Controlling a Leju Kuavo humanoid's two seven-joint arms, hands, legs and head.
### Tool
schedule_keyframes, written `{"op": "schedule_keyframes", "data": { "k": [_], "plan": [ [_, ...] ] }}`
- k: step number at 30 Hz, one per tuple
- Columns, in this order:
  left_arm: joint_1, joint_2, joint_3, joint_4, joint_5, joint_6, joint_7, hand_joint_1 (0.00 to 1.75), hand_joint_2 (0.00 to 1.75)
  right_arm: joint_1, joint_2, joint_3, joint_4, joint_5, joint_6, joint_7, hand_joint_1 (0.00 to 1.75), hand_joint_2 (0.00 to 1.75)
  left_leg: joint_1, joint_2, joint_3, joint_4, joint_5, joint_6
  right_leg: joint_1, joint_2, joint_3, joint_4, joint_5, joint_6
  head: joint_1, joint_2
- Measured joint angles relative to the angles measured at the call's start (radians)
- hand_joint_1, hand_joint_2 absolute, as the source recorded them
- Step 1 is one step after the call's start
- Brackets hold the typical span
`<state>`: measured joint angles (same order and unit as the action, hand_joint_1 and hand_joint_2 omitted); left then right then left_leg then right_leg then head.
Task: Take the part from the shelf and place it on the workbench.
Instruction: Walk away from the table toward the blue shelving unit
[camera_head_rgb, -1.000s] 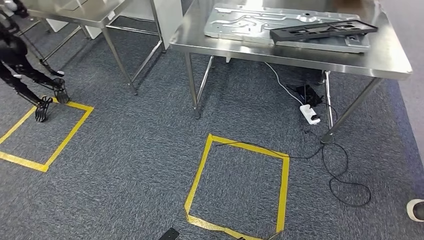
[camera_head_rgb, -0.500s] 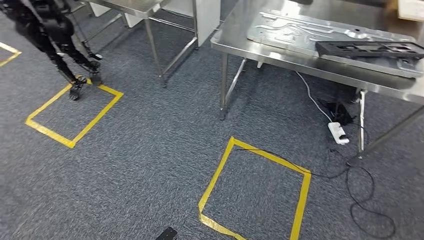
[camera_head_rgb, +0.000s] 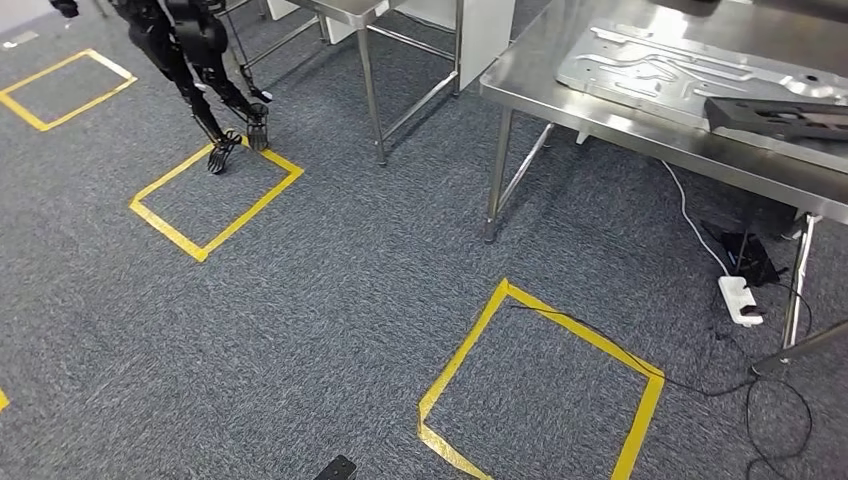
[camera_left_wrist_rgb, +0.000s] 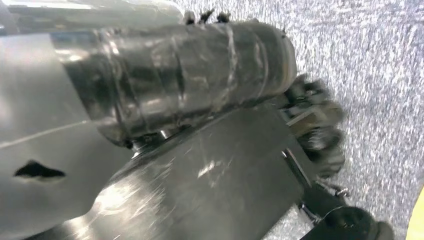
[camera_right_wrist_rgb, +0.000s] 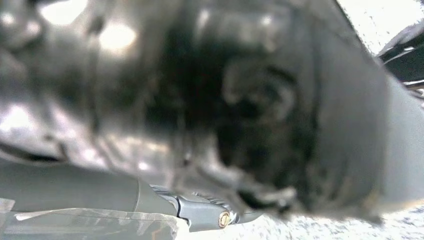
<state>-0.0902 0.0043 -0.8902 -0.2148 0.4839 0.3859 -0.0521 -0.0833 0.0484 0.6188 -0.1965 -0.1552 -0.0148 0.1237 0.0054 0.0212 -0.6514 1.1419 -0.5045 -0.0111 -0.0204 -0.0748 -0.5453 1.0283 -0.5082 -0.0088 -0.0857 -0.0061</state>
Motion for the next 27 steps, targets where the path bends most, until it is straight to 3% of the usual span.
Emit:
{"op": "schedule_keyframes", "data": {
  "k": [2,3,5,7,8,9,11,12,13,14,16,18,20,21,23,25,27],
  "plan": [
    [-0.002,0.0,0.0,0.0,0.008,0.0,-0.006,0.0,0.0,-0.002,0.0,0.001,0.0,0.005,-0.012,-0.009,0.0,0.0,-0.009,0.031,0.057,-0.109,0.034,0.012,0.004,-0.018,0.007,-0.002,-0.004,0.008,0.0,0.0],
    [-0.002,0.0,0.0,0.0,0.012,0.0,-0.008,0.0,0.0,-0.003,0.0,0.001,0.0,0.007,-0.017,-0.013,0.0,0.0,-0.014,0.037,0.063,-0.124,0.033,0.016,0.006,-0.026,0.009,-0.004,-0.006,0.013,0.001,0.0],
    [0.0,0.001,0.0,0.0,0.017,-0.001,-0.01,0.0,0.0,-0.004,0.001,0.003,0.0,0.01,-0.022,-0.015,0.0,0.0,-0.013,0.016,0.063,-0.129,0.037,0.024,0.009,-0.039,0.015,-0.008,-0.008,0.023,0.0,0.0],
    [0.003,0.001,0.0,0.0,0.018,-0.002,-0.01,0.0,0.0,-0.006,0.001,0.006,-0.001,0.01,-0.022,-0.019,0.0,0.0,-0.007,-0.004,0.07,-0.142,0.043,0.034,0.007,-0.009,0.014,0.009,-0.025,0.033,0.004,0.0],
    [0.003,0.0,0.0,0.0,0.017,-0.004,-0.01,0.0,0.0,-0.006,0.001,0.007,-0.002,0.01,-0.022,-0.021,0.0,0.0,-0.004,-0.014,0.074,-0.147,0.047,0.039,0.005,0.017,-0.003,0.048,-0.05,0.036,0.007,0.0],
    [0.002,0.0,0.0,0.0,0.016,-0.005,-0.01,0.0,0.0,-0.007,0.001,0.008,-0.001,0.01,-0.022,-0.023,0.0,0.0,-0.003,-0.023,0.075,-0.149,0.048,0.043,0.004,0.045,-0.029,0.105,-0.08,0.036,0.01,0.0],
    [-0.001,-0.002,0.0,0.0,0.014,-0.01,-0.011,0.0,0.0,-0.004,0.001,0.009,-0.001,0.009,-0.021,-0.025,0.0,0.0,-0.004,-0.047,0.072,-0.147,0.048,0.049,0.004,0.066,-0.098,0.239,-0.133,0.035,0.012,0.0],
    [-0.001,-0.002,0.0,0.0,0.013,-0.013,-0.013,0.0,0.0,-0.002,0.001,0.009,-0.001,0.008,-0.021,-0.025,0.0,0.0,-0.005,-0.06,0.072,-0.145,0.048,0.049,0.004,0.069,-0.117,0.27,-0.134,0.036,0.012,0.0],
    [0.0,-0.002,0.0,0.0,0.012,-0.016,-0.015,0.0,0.0,0.0,0.0,0.009,-0.001,0.007,-0.021,-0.026,0.0,0.0,-0.005,-0.076,0.073,-0.144,0.048,0.049,0.003,0.071,-0.12,0.267,-0.116,0.035,0.012,0.0],
    [0.0,-0.002,0.0,0.0,0.011,-0.019,-0.017,0.0,0.0,0.001,0.0,0.009,0.0,0.005,-0.021,-0.026,0.0,0.0,-0.004,-0.091,0.073,-0.141,0.047,0.047,0.001,0.076,-0.104,0.222,-0.081,0.035,0.012,0.0],
    [0.0,-0.003,0.0,0.0,0.008,-0.022,-0.02,0.0,0.0,0.0,-0.002,0.009,0.0,0.0,-0.021,-0.026,0.0,0.0,-0.004,-0.118,0.068,-0.129,0.042,0.04,-0.005,0.118,-0.051,0.089,-0.017,0.035,0.013,0.0],
    [-0.002,-0.003,0.0,0.0,0.006,-0.023,-0.022,0.0,0.0,-0.001,-0.003,0.009,0.0,-0.004,-0.021,-0.027,0.0,0.0,-0.005,-0.139,0.058,-0.117,0.038,0.03,-0.008,0.152,-0.026,0.021,0.001,0.032,0.012,0.0],
    [-0.001,-0.002,0.0,0.001,0.004,-0.024,-0.022,0.0,0.0,-0.001,-0.003,0.009,0.0,-0.006,-0.021,-0.028,0.0,0.0,-0.003,-0.158,0.048,-0.116,0.04,0.02,-0.007,0.137,-0.022,0.017,0.0,0.022,0.012,0.0],
    [0.001,-0.002,0.0,0.001,0.002,-0.024,-0.021,0.0,0.0,-0.001,-0.003,0.009,0.0,-0.006,-0.022,-0.027,0.0,0.0,-0.003,-0.151,0.045,-0.114,0.039,0.015,-0.007,0.126,-0.018,0.015,0.002,0.016,0.012,0.0],
    [0.004,-0.001,0.0,0.001,-0.005,-0.026,-0.017,0.0,0.0,-0.003,-0.003,0.009,0.0,-0.007,-0.023,-0.028,0.0,0.0,-0.006,-0.101,0.024,-0.073,0.014,0.004,-0.01,0.103,-0.012,0.01,0.005,0.005,0.004,0.0],
    [0.0,-0.001,0.0,0.001,-0.018,-0.025,-0.012,0.0,0.0,-0.002,-0.003,0.009,0.0,-0.007,-0.03,-0.031,0.0,0.0,-0.006,-0.048,-0.035,0.046,-0.047,-0.005,-0.006,0.074,-0.01,0.009,0.003,-0.001,-0.004,0.0],
    [-0.004,-0.001,0.0,0.001,-0.027,-0.021,-0.013,0.0,0.0,0.001,-0.004,0.009,0.001,-0.008,-0.043,-0.036,0.0,0.0,-0.002,-0.032,-0.097,0.164,-0.089,-0.01,-0.004,0.039,-0.008,0.009,-0.002,-0.004,-0.005,0.0]
  ]
}}
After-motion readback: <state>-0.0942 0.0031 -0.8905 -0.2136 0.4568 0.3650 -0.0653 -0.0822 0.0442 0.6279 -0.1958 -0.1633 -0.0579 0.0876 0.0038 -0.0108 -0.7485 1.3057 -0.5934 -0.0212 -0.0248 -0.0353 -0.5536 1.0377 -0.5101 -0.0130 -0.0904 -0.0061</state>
